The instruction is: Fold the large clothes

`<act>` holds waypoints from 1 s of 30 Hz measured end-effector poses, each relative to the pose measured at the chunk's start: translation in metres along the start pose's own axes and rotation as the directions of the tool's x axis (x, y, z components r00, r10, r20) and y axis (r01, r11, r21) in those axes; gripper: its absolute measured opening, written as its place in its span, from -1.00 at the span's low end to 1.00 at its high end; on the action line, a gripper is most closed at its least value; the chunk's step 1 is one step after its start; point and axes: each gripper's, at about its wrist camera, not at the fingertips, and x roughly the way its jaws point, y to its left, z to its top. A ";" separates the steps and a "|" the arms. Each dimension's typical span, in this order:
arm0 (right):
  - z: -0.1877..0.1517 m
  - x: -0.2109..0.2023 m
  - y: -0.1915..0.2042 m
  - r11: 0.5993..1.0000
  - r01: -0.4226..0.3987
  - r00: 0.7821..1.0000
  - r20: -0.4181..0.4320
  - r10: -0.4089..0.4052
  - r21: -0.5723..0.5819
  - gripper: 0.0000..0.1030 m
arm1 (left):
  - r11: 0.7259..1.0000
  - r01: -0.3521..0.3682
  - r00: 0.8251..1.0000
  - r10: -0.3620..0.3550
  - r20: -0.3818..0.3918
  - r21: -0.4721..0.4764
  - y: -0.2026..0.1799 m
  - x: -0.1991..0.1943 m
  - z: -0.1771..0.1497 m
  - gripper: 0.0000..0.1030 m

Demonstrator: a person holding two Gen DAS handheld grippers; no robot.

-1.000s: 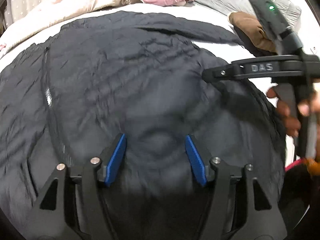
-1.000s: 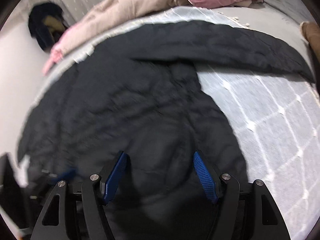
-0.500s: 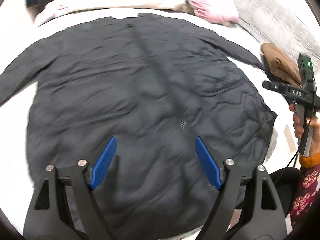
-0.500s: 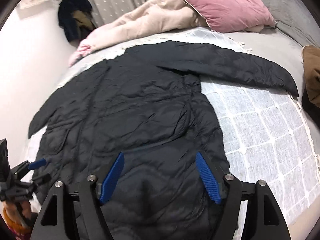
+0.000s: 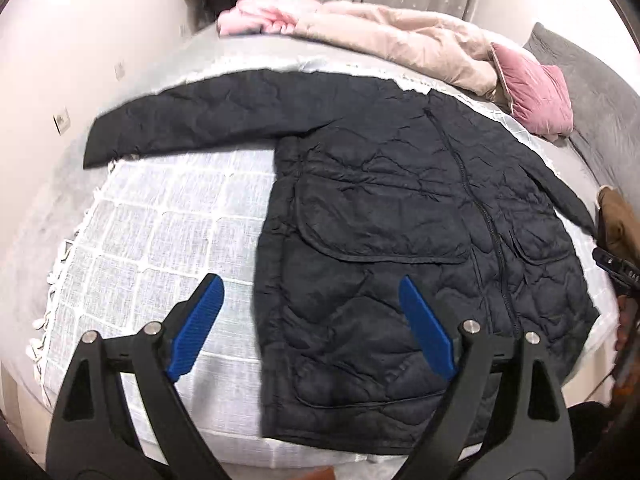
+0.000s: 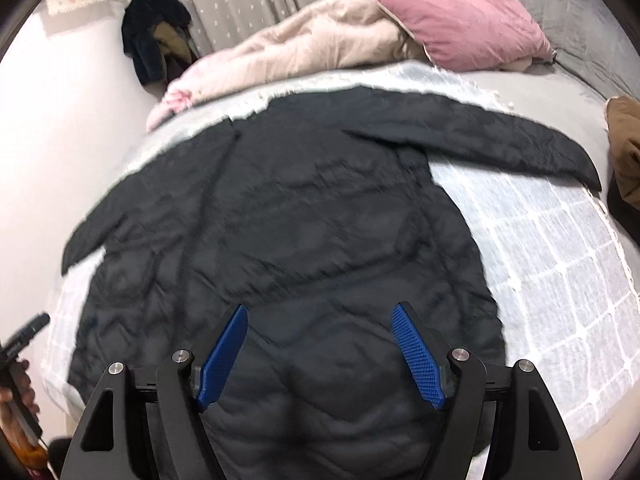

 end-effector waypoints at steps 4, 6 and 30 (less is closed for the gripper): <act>0.009 0.013 0.032 0.997 0.039 0.999 0.015 -0.038 -0.060 0.48 | 0.996 0.031 1.000 -0.030 0.009 -0.084 0.024 0.002 0.022 0.74; 0.011 0.024 0.048 0.996 0.002 1.000 -0.013 -0.003 -0.086 0.48 | 0.987 0.047 0.998 -0.040 0.047 -0.155 0.042 0.005 0.037 0.74; 0.041 0.114 0.119 0.973 -0.003 0.999 -0.043 -0.007 -0.229 0.50 | 0.763 0.119 0.990 -0.043 0.134 -0.635 0.228 0.161 0.105 0.72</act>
